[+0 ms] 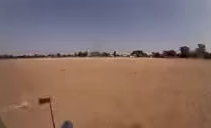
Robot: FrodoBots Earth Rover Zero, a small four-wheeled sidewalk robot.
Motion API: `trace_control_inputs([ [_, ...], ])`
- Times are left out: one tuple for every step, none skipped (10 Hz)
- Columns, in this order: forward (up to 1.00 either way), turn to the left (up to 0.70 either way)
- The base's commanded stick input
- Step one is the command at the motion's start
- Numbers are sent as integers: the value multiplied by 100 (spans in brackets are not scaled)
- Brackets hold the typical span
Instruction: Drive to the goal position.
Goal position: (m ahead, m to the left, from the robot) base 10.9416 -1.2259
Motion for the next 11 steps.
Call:
trace_control_inputs([
  [70, 0],
  [70, 0],
  [70, 0],
  [70, 0],
  [70, 0],
  [70, 0],
  [70, 0],
  [70, 0],
  [70, 0],
  [70, 0],
  [70, 0],
])
